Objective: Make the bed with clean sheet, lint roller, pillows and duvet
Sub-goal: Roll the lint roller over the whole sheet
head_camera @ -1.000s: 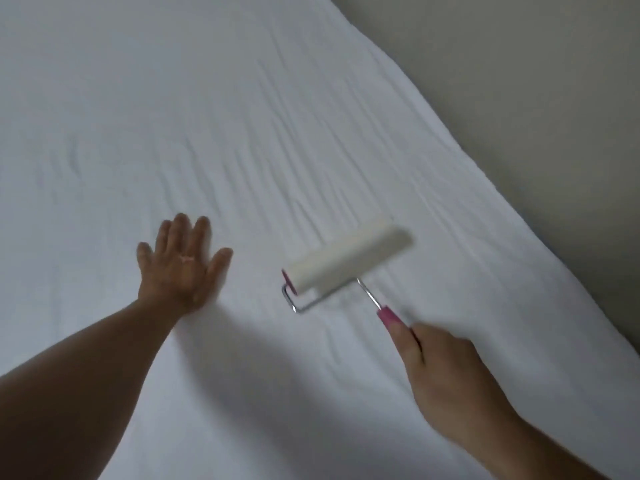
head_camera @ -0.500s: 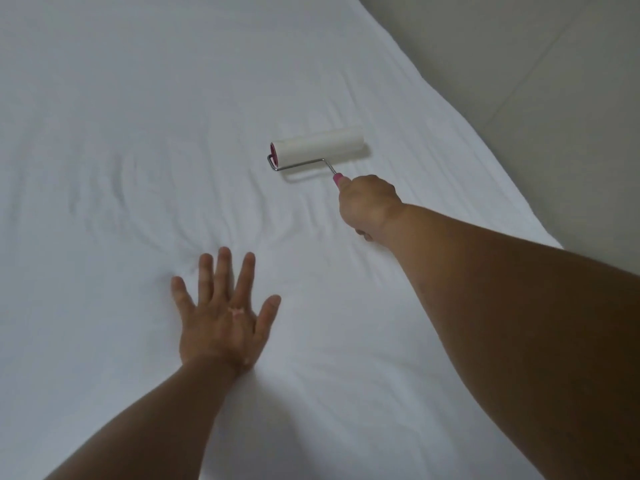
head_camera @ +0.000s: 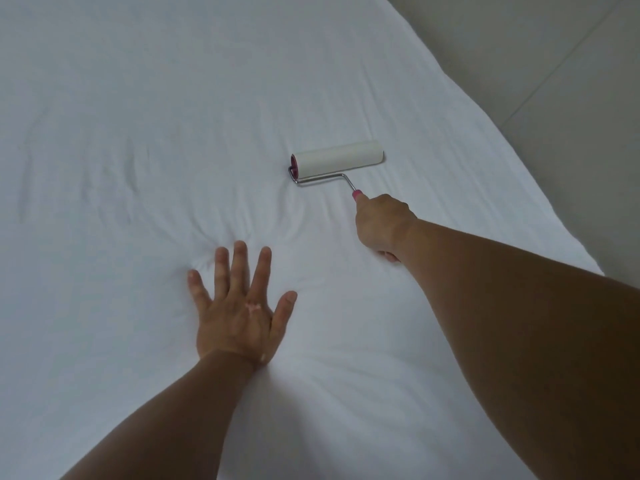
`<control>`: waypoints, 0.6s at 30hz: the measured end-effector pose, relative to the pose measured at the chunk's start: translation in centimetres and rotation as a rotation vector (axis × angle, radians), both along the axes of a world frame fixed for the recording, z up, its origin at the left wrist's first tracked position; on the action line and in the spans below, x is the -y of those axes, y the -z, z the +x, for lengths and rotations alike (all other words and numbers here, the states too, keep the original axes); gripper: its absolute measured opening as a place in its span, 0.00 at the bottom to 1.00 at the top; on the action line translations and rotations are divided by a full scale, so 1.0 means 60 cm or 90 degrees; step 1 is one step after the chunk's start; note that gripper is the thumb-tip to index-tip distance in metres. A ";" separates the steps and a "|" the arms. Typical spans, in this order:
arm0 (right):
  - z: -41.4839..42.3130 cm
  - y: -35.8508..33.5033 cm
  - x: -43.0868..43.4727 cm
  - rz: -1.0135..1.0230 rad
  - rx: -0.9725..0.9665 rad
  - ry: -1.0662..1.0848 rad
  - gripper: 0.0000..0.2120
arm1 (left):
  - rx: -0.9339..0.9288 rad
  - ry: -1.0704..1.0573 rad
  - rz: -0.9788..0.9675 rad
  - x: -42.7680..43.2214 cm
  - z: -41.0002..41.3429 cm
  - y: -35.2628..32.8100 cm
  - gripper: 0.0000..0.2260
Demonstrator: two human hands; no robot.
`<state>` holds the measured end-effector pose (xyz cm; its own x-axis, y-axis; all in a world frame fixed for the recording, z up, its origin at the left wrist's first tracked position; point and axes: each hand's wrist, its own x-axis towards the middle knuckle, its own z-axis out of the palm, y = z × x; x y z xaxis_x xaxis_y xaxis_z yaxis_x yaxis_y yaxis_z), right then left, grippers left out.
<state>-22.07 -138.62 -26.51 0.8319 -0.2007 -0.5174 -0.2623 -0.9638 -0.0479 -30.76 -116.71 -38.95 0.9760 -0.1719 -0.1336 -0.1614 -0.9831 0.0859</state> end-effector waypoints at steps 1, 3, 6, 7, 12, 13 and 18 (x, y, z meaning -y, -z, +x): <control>-0.012 0.001 0.002 -0.004 -0.006 -0.003 0.33 | -0.003 0.000 0.001 0.000 0.000 -0.001 0.33; -0.034 0.006 0.005 -0.006 -0.010 -0.009 0.33 | -0.004 0.001 0.004 0.002 -0.001 -0.005 0.34; -0.074 0.009 0.009 -0.018 -0.011 -0.022 0.34 | 0.001 0.003 0.012 0.002 -0.003 -0.009 0.34; -0.092 0.009 0.010 -0.019 -0.012 -0.022 0.34 | 0.003 0.003 0.012 0.002 -0.004 -0.011 0.34; -0.192 0.012 0.021 -0.033 -0.029 -0.020 0.35 | -0.003 0.009 0.014 0.000 -0.007 -0.020 0.35; -0.209 0.013 0.024 -0.032 -0.032 -0.017 0.35 | -0.006 0.011 0.012 -0.001 -0.008 -0.023 0.35; -0.284 0.028 0.030 -0.047 -0.035 -0.024 0.33 | -0.025 0.032 0.018 -0.010 -0.012 -0.039 0.35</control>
<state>-39.09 -140.41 -28.17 0.8102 -0.2094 -0.5475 -0.2262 -0.9734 0.0377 -31.48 -116.11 -36.62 0.9599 -0.2166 -0.1779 -0.2082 -0.9759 0.0651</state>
